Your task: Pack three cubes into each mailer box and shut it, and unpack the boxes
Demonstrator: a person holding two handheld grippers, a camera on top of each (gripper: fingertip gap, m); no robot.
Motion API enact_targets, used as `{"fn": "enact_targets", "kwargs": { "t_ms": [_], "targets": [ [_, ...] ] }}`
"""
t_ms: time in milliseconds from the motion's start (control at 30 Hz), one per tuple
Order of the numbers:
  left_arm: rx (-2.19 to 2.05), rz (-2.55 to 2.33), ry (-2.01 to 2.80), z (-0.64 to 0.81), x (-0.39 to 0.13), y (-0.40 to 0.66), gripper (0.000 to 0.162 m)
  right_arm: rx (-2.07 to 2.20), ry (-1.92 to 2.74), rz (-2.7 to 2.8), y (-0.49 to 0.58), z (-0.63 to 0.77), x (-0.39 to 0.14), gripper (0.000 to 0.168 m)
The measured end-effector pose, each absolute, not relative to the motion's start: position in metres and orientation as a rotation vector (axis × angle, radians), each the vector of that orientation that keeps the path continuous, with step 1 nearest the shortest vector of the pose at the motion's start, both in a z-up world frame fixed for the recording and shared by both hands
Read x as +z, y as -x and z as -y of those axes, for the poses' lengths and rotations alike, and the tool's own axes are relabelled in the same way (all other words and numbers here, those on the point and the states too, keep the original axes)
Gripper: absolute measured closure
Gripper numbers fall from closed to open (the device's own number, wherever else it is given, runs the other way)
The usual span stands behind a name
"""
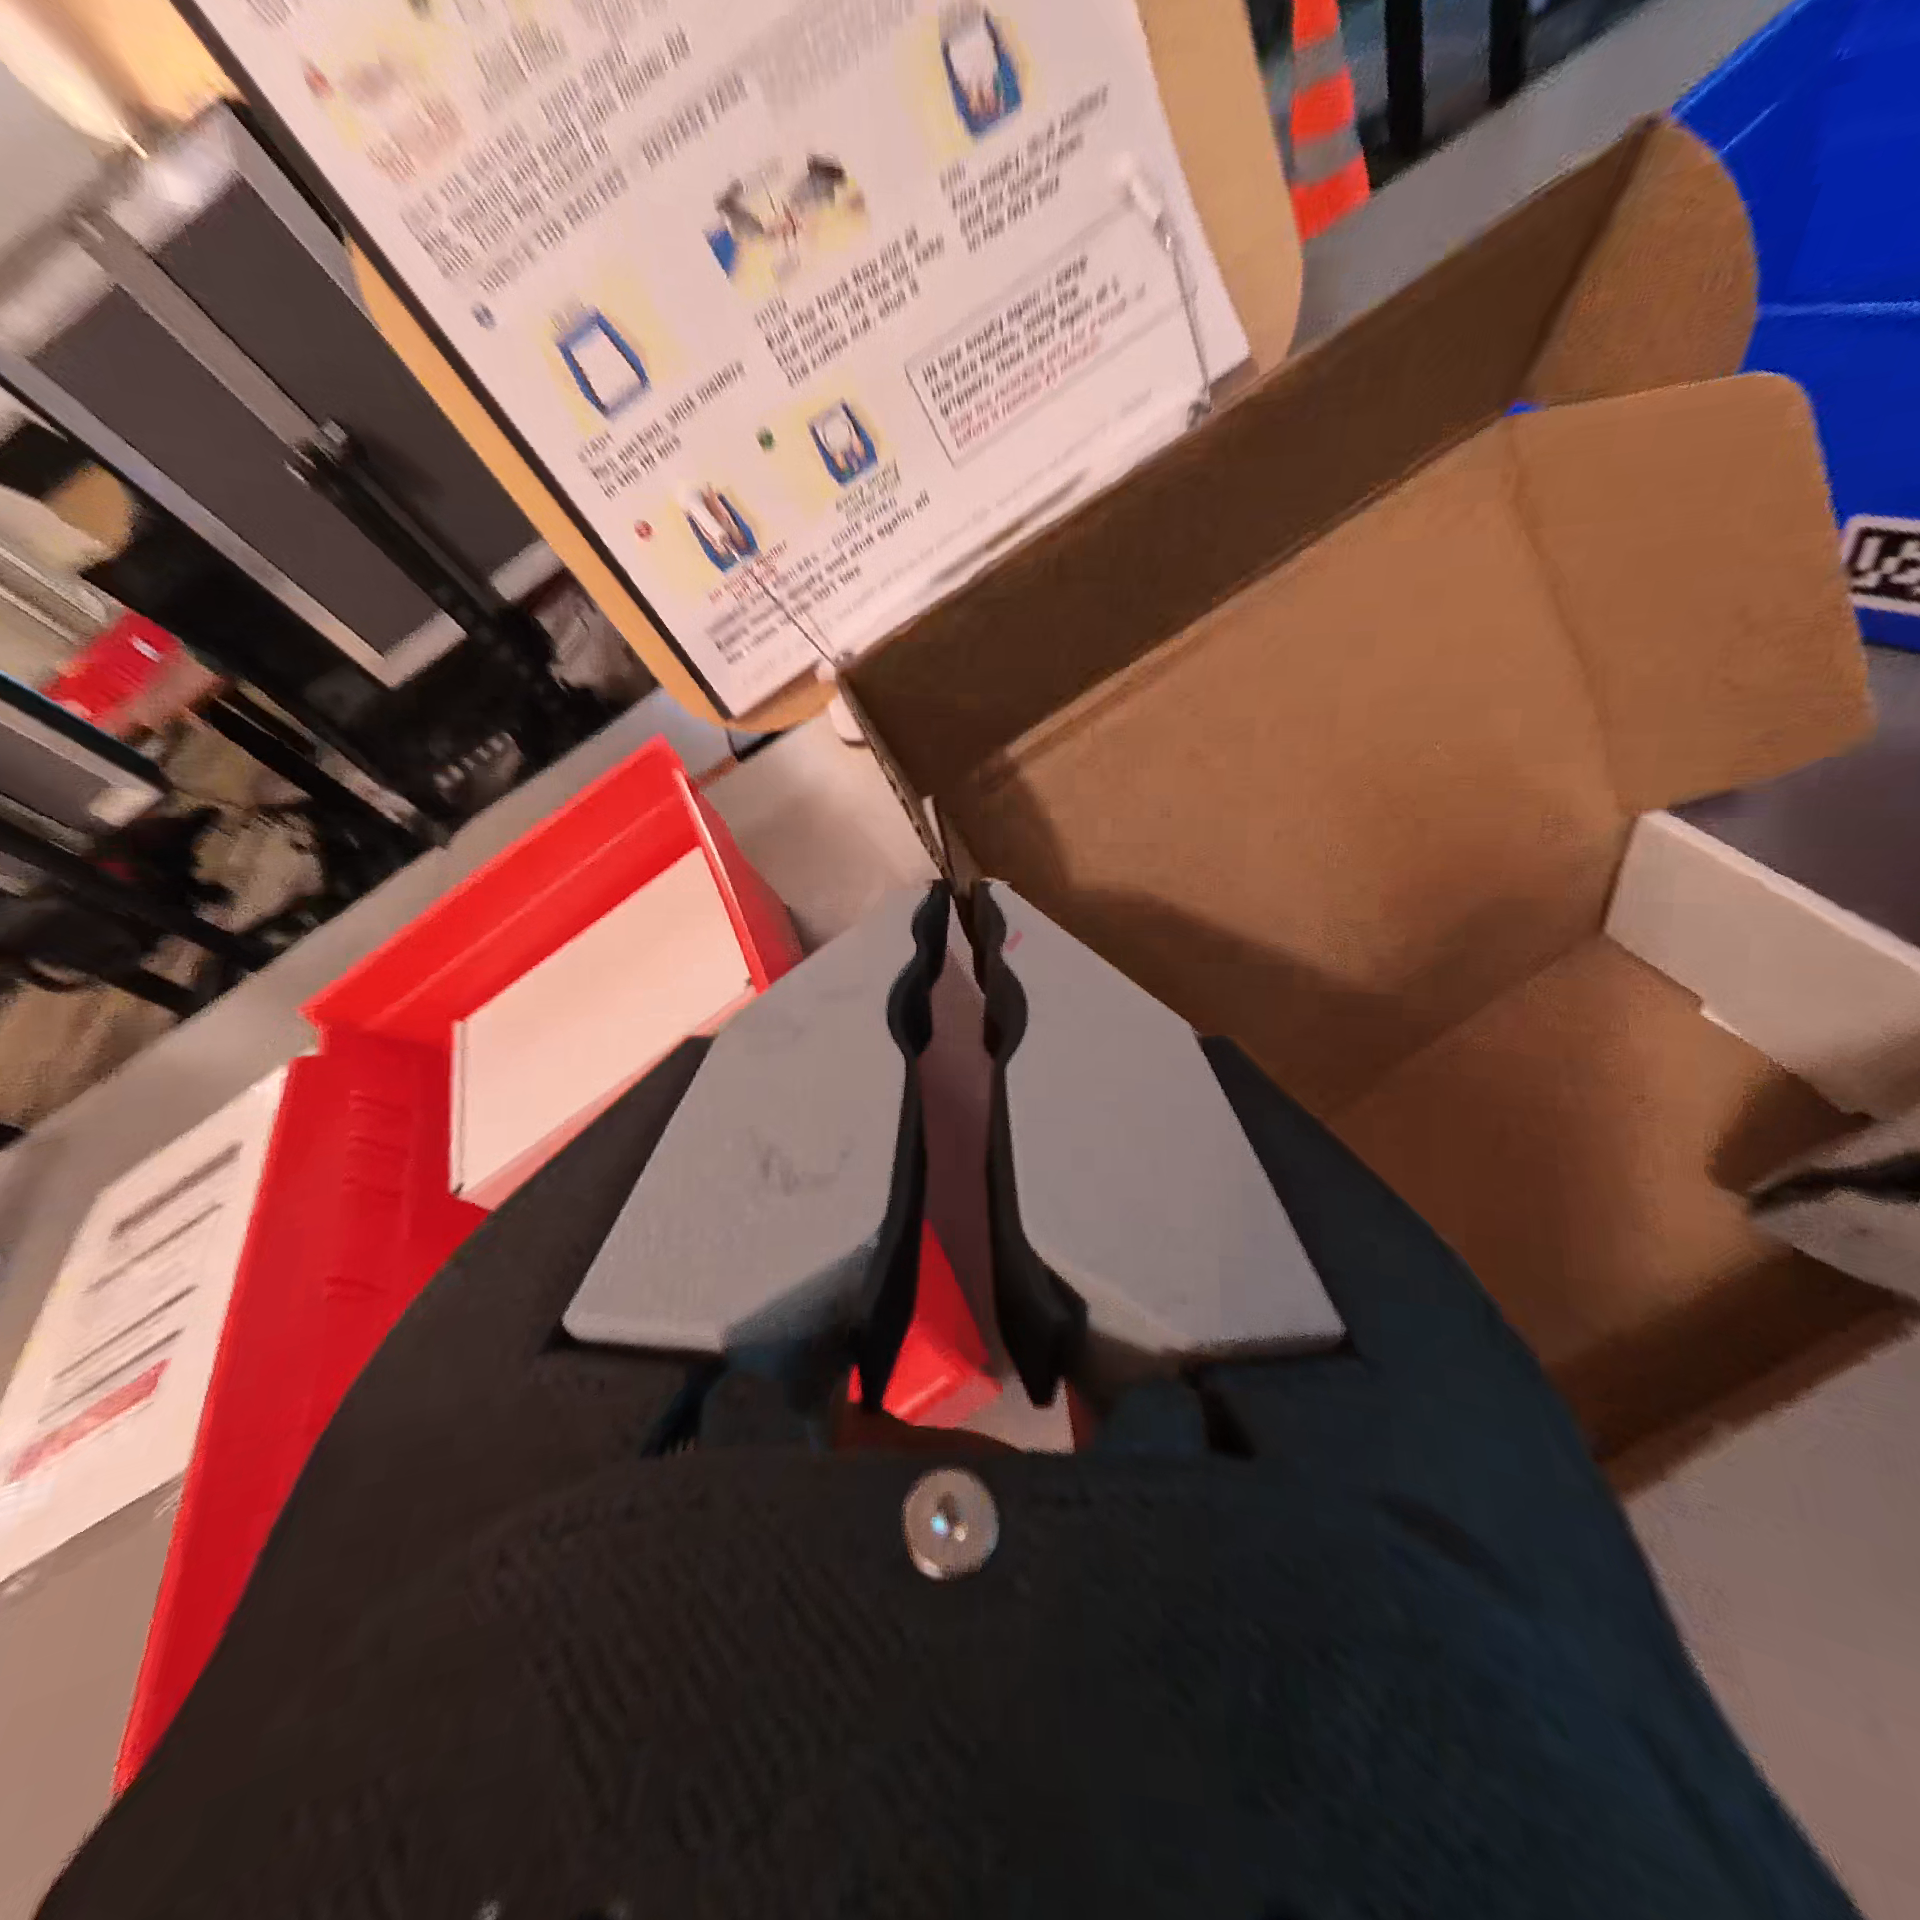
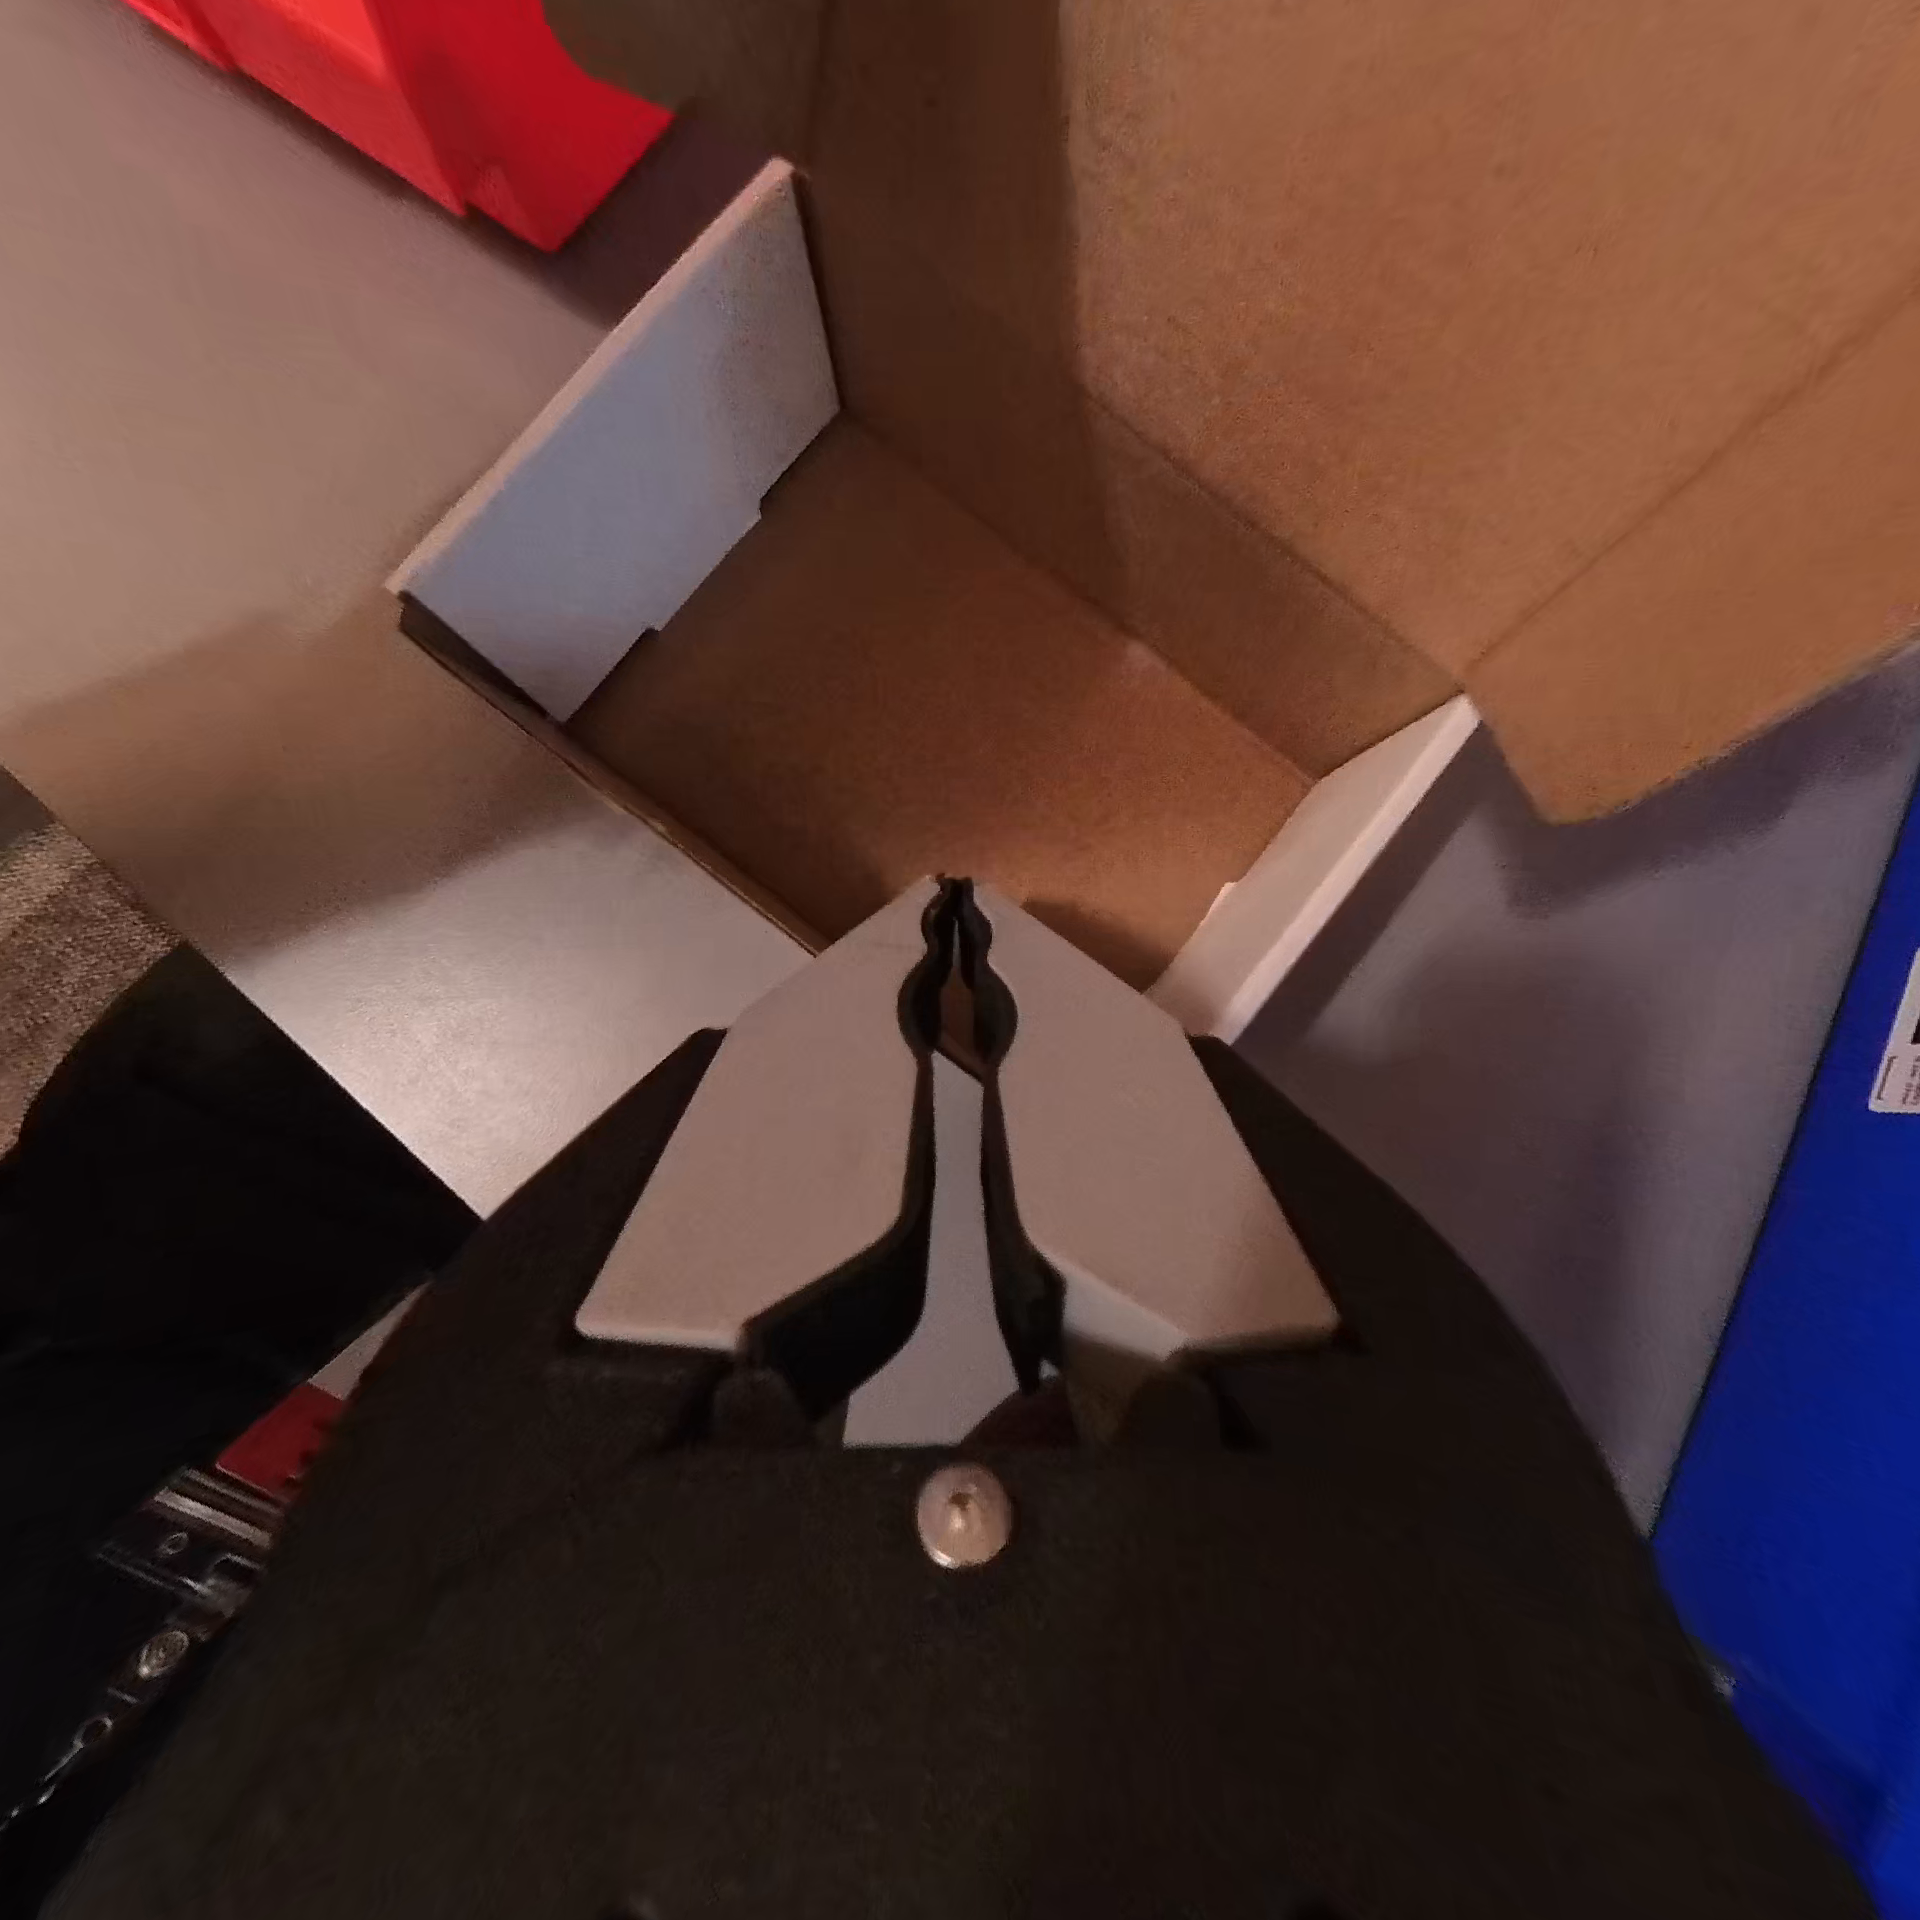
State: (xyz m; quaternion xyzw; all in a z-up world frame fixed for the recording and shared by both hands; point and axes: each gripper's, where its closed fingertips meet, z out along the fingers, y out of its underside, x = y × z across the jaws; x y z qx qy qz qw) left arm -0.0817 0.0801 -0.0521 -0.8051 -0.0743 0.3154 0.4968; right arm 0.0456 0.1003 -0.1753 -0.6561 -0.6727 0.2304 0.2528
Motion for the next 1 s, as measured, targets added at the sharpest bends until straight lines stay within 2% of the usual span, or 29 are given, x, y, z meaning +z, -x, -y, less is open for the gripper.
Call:
{"fn": "enact_targets", "kwargs": {
  "t_ms": [233,267,333,567,633,667,800,867,1000],
  "targets": [
    [0.835,0.189,1.717,-0.036,-0.072,0.040,0.162,0.704,1.747,1.774,-0.039,-0.097,-0.171,0.168],
    [0.839,0.205,1.703,-0.034,-0.074,0.039,0.162,0.729,1.731,1.771,-0.039,-0.094,-0.168,0.163],
    [0.800,0.227,1.700,-0.034,-0.075,0.037,0.162,0.791,1.667,1.770,-0.045,-0.088,-0.156,0.156],
    [0.640,0.258,1.789,-0.039,-0.070,0.039,0.162,0.749,1.570,1.609,-0.094,-0.137,-0.115,0.152],
    [0.593,0.276,1.797,-0.040,-0.069,0.039,0.162,0.772,1.625,1.594,-0.090,-0.152,-0.114,0.137],
    [0.570,0.285,1.802,-0.041,-0.069,0.039,0.162,0.774,1.633,1.607,-0.084,-0.155,-0.114,0.134],
    [0.485,0.315,1.822,-0.042,-0.068,0.039,0.162,0.616,1.582,1.612,-0.054,-0.171,-0.113,0.142],
    [0.446,0.323,1.832,-0.044,-0.066,0.039,0.162,0.583,1.602,1.638,-0.041,-0.174,-0.117,0.165],
    [0.372,0.331,1.838,-0.049,-0.063,0.035,0.161,0.562,1.657,1.649,-0.032,-0.170,-0.116,0.162]
  ]
}}
